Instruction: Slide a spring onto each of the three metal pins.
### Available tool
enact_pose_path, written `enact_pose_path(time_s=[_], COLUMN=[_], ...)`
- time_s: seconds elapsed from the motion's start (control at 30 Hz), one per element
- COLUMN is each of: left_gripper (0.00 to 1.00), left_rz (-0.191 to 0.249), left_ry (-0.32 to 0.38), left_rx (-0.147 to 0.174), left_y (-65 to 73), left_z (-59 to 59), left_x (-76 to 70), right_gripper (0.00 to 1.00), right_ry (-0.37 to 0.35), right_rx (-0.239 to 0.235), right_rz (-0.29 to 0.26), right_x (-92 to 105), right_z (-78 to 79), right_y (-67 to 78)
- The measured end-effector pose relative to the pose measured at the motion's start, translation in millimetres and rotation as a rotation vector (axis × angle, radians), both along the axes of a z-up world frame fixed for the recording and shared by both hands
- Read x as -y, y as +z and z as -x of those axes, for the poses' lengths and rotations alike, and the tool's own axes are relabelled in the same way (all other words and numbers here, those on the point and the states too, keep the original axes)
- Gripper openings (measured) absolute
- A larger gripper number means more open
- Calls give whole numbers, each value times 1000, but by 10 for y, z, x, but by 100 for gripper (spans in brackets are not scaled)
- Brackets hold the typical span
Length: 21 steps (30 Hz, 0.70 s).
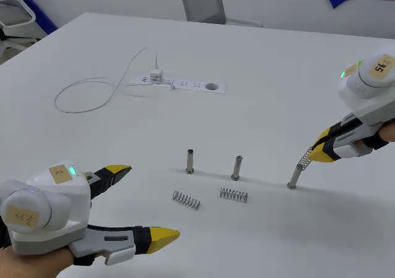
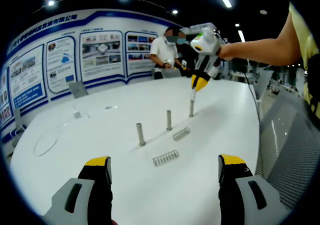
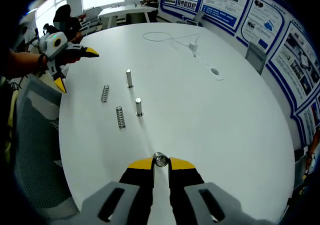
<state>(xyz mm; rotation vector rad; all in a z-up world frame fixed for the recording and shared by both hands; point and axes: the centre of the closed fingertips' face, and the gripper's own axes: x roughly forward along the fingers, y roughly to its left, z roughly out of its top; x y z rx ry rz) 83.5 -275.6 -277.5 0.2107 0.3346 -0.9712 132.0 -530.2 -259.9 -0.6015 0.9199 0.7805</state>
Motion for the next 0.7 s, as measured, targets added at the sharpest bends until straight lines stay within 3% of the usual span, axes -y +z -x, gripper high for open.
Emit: enact_pose_path(time_s=[0.4, 0.7], left_gripper=[90, 90], left_rz=[0, 1], left_ry=[-2, 1], left_rx=[-2, -2], left_y=[-12, -15], left_z=[1, 9], left_x=[5, 1], right_gripper=[12, 12], right_ry=[-13, -47], right_rx=[-47, -78], right_rz=[54, 43], right_x=[-35, -28], right_z=[-23, 0], right_y=[-167, -365])
